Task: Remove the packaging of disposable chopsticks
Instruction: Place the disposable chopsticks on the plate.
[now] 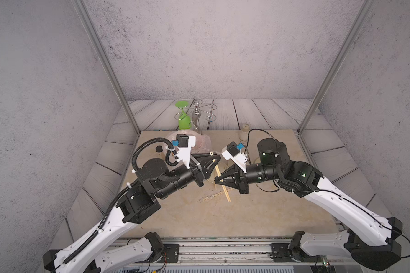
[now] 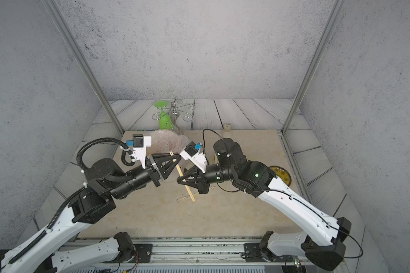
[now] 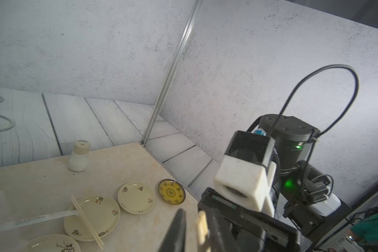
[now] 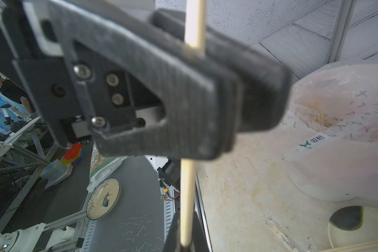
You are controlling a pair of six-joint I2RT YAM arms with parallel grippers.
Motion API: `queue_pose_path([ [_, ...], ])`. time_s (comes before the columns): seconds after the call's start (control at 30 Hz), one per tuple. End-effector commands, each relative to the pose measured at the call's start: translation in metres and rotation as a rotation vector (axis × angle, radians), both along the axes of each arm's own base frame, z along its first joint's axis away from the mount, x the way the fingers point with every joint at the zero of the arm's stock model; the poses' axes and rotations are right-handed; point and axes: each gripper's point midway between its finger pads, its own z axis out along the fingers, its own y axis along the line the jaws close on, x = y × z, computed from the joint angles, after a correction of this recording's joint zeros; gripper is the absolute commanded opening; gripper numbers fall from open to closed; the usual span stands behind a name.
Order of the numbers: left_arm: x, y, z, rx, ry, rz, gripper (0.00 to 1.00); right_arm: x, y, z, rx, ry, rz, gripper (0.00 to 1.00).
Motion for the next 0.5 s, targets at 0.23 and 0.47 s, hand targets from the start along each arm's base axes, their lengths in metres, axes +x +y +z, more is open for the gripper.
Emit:
queue_pose_path([
  [0.23,0.022,0.051,0.006,0.083,-0.080,0.291,0.71,0.048,-0.037,-0.054,-0.082,0.258,-0.236,0.00],
  [0.47,0.029,0.046,-0.036,0.219,-0.043,0.293,0.69,0.141,-0.136,-0.139,-0.266,0.424,-0.673,0.00],
])
